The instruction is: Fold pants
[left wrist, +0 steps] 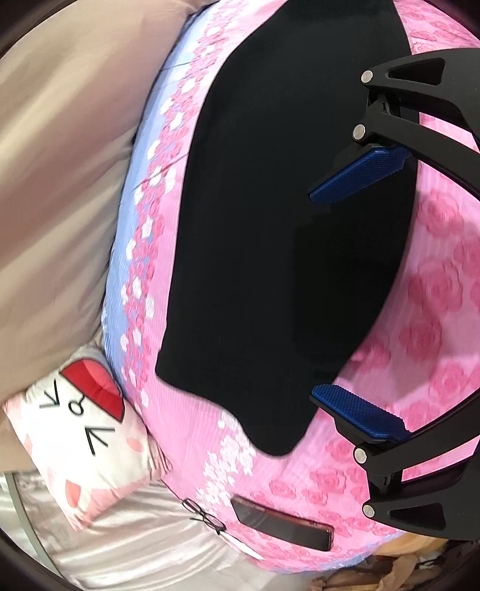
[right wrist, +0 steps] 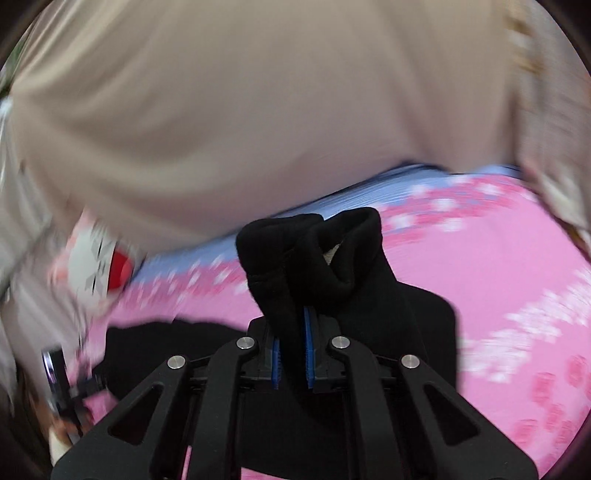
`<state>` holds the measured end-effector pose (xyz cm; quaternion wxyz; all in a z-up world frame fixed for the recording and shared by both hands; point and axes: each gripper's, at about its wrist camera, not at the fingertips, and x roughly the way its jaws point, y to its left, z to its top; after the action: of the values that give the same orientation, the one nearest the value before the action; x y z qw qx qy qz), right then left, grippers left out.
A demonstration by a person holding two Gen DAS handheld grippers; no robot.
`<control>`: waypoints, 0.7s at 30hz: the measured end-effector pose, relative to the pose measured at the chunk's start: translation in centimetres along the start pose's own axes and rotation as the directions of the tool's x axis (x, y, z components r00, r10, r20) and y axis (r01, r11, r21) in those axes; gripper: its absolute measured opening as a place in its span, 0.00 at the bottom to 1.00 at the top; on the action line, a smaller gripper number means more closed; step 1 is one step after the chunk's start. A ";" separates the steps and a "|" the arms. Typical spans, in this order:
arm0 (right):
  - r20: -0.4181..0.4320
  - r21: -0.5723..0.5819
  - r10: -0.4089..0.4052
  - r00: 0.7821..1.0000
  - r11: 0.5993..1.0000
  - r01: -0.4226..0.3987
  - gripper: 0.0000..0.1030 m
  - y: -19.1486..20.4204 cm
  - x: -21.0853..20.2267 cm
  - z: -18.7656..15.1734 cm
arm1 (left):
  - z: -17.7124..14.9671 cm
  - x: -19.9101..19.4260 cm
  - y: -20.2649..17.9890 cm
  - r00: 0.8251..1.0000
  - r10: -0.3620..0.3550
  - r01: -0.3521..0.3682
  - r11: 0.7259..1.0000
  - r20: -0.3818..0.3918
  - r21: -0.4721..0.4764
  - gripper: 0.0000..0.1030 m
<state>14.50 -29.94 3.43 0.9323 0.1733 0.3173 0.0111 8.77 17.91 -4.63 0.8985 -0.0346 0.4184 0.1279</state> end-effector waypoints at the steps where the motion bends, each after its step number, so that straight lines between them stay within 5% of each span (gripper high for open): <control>1: -0.037 -0.060 0.011 0.999 0.998 -0.014 0.08 2.4 1.7 -0.8 | 0.0 -0.1 0.7 1.000 0.000 0.000 1.000 0.005 -0.007 0.94; 10: -0.242 -0.286 0.053 0.969 0.950 -0.123 0.08 13.4 10.1 -8.9 | -0.8 0.2 6.1 1.000 0.016 -0.016 0.997 -0.007 -0.070 0.94; 21: -0.271 -0.404 -0.014 0.962 0.909 -0.101 0.08 15.7 11.8 -12.1 | -1.7 1.5 9.8 0.999 -0.024 0.017 0.990 -0.048 -0.143 0.94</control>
<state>18.11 -9.79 -7.27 0.8957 -0.0241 0.4267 0.1224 5.90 27.43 -6.43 0.8844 -0.1064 0.4298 0.1474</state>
